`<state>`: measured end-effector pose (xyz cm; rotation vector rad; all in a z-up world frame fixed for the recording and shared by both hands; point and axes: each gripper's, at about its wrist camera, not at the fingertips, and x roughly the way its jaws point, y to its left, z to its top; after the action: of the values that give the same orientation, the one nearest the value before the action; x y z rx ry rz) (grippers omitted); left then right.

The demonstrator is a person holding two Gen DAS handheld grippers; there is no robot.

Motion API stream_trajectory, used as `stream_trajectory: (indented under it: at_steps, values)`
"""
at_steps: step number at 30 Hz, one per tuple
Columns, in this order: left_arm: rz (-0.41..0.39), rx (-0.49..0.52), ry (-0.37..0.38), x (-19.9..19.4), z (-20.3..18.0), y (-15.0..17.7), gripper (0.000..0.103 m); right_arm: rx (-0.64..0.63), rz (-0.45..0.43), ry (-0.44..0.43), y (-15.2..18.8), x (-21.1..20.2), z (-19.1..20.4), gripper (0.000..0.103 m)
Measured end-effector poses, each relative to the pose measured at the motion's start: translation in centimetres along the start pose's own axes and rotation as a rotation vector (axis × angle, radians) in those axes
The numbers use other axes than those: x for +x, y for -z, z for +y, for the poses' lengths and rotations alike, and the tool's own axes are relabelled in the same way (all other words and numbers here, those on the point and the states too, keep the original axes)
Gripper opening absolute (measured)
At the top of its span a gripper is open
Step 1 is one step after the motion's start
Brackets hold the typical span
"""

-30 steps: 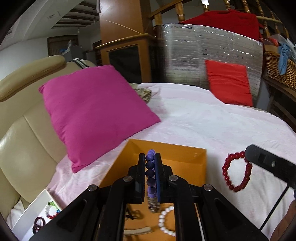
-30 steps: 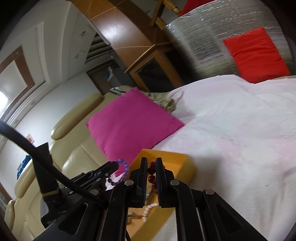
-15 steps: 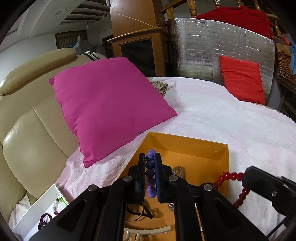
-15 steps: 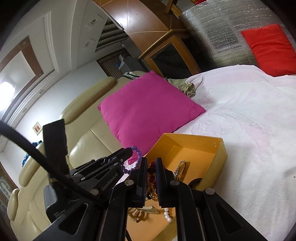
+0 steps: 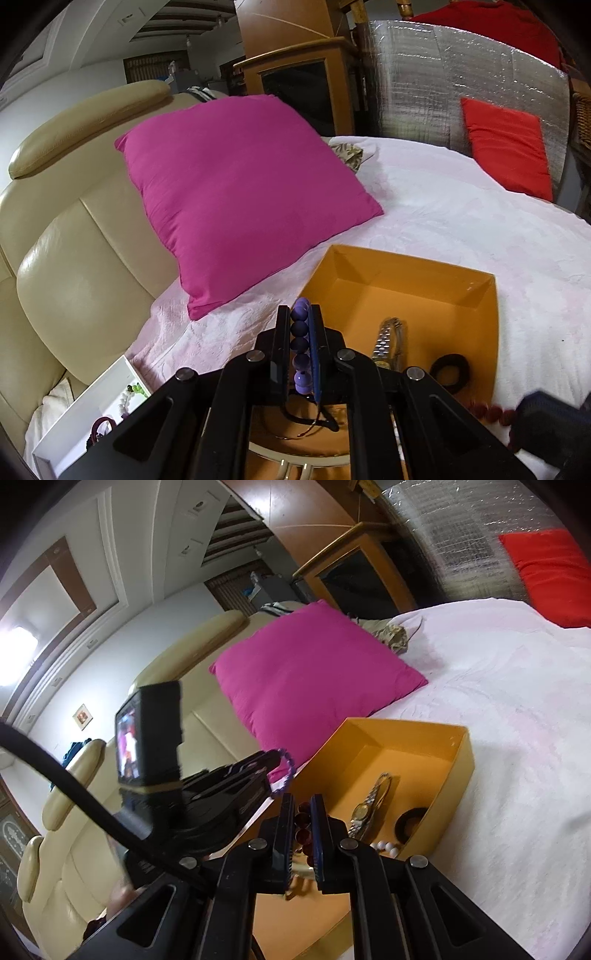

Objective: Organize jewelry
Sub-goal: 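Carry purple and red bracelets into the orange box and open both tools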

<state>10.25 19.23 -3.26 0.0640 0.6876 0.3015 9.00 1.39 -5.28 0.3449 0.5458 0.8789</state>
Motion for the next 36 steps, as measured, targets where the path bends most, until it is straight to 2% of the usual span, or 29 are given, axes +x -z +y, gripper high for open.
stream_trajectory:
  at_steps: [20,28,36]
  values:
    - [0.048,-0.006,-0.049,2.2,1.1,0.4,0.009,-0.032,0.121,-0.031,2.3,3.8,1.2,0.009]
    - [0.145,0.025,-0.049,4.6,0.8,1.5,0.009,-0.05,0.195,-0.005,4.1,6.0,1.1,0.009]
    - [0.241,0.046,-0.044,6.4,0.8,2.7,0.012,-0.021,0.224,0.031,4.5,6.6,-0.2,0.012]
